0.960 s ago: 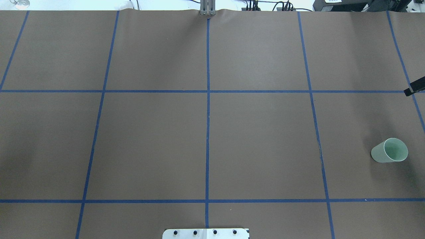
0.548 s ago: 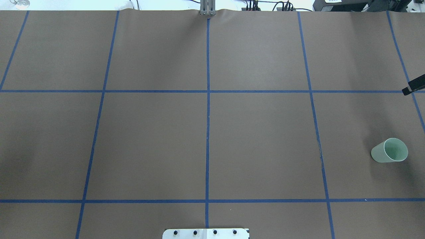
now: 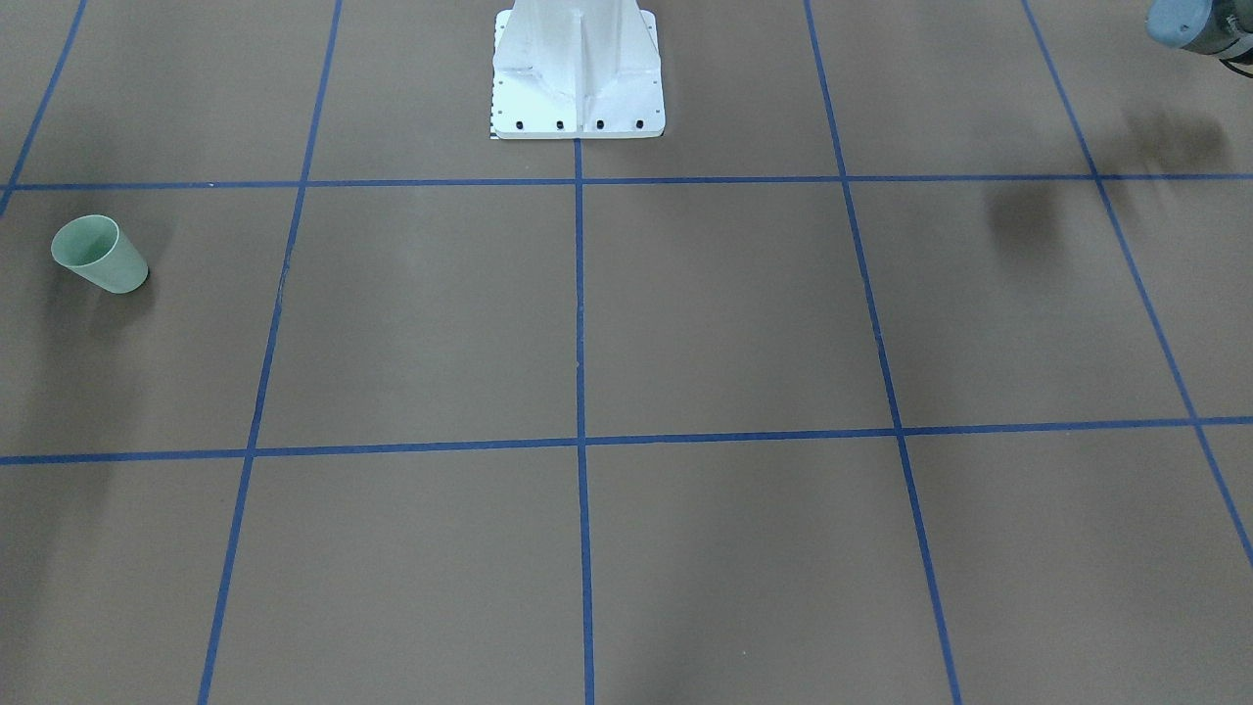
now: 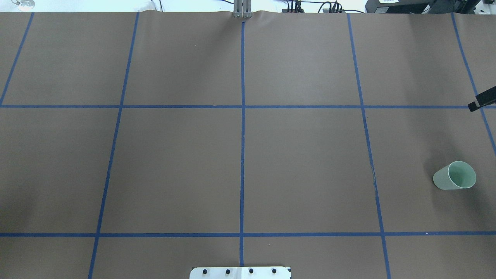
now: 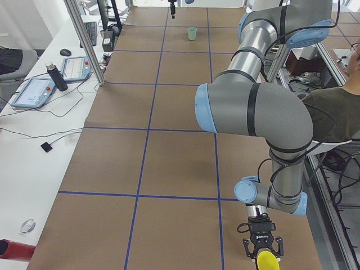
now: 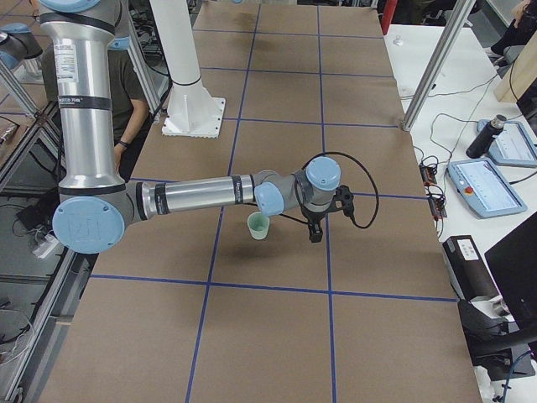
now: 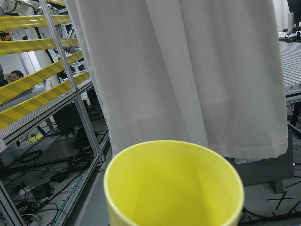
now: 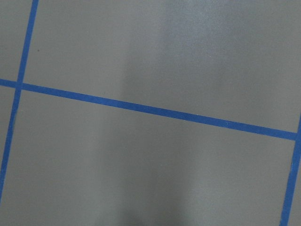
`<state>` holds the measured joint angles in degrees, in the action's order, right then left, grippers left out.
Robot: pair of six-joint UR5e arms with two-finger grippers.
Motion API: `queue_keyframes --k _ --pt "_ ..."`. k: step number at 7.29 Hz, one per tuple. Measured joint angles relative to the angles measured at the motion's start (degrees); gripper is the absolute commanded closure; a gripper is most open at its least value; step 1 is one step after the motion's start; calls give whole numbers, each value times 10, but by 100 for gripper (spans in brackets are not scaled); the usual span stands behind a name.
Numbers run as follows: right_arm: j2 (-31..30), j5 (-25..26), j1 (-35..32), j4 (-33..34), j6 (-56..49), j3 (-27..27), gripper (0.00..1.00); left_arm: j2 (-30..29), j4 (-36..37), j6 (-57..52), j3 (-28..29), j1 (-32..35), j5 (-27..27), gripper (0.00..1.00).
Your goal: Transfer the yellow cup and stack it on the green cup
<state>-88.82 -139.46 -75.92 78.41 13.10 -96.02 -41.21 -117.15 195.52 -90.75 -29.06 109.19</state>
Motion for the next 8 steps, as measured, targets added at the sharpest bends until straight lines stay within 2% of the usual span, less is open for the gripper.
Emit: queue_keyframes --k 4,8 --pt "-4 -1 0 0 0 -1 0 -49 75 -5 -1 0 18 46" --pt "-5 -2 0 0 0 -2 0 -54 85 -41 -3 8 42 46"
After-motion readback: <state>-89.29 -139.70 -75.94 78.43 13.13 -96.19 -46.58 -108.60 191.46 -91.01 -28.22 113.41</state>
